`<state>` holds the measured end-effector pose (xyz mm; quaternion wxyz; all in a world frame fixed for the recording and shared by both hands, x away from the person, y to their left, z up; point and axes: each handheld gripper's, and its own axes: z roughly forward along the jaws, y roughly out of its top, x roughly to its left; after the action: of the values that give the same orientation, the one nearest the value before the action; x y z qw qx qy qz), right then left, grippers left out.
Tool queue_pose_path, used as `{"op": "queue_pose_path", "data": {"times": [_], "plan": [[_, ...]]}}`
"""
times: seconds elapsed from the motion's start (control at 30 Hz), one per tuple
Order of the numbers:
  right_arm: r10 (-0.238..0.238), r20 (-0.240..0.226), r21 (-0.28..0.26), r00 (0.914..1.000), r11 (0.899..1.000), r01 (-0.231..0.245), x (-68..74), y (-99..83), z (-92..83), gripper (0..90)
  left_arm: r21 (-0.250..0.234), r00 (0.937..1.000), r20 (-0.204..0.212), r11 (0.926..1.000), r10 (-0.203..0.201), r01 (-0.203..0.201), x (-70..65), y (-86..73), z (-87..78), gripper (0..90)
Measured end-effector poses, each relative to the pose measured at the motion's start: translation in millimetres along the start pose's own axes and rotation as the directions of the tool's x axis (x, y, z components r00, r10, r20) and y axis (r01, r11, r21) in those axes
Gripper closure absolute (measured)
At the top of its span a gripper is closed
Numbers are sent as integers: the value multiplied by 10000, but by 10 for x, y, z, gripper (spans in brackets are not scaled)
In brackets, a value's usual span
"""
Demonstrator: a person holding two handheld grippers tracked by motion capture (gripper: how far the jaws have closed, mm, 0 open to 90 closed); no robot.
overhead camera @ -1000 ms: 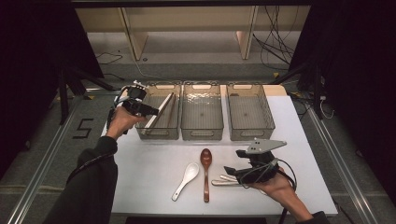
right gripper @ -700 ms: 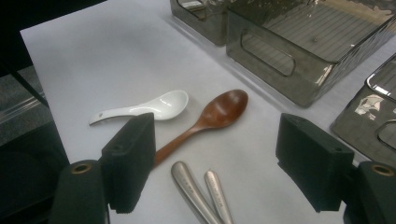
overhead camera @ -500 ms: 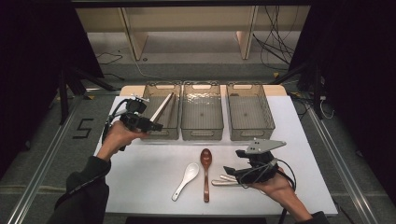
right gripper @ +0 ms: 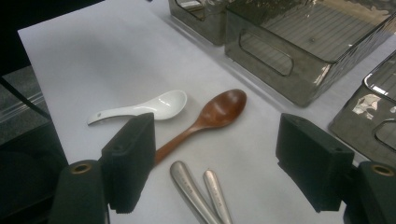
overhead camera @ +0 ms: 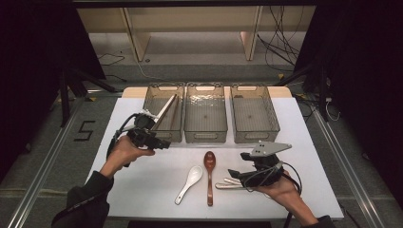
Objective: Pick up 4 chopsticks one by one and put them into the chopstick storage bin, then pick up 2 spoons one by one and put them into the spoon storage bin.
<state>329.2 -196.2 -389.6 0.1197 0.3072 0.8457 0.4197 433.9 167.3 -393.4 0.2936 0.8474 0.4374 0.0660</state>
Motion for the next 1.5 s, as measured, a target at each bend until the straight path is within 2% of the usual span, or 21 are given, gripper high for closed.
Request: {"op": "queue_pose_path", "data": {"times": [0.43,0.77,0.97,1.03,1.33,1.4,1.5], "plan": [[66,5,1,10000,10000,-66,-28,-19,-5,294,427,9981,452,9981,417,-437,-287,-117,79,198],[81,-62,24,9999,10000,-81,-40,-18,10,293,828,9934,718,9920,897,-956,-507,-220,175,191],[63,-53,23,10000,10000,-63,-36,-13,14,293,1004,9910,860,9888,1021,-1106,-596,-292,239,190],[49,-56,27,10000,10000,-49,-32,-12,15,293,1035,9906,990,9891,949,-1051,-620,-314,259,190],[37,-47,38,10000,10000,-37,-12,-6,21,293,1612,9881,923,9774,1232,-1369,-746,-396,360,190],[14,-54,71,10000,10000,-14,-11,-7,25,293,1584,9887,917,9785,1183,-1318,-765,-398,368,191],[38,-63,73,10000,10000,-38,-22,-12,26,293,1715,9878,877,9749,1287,-1423,-782,-407,394,197]]}}
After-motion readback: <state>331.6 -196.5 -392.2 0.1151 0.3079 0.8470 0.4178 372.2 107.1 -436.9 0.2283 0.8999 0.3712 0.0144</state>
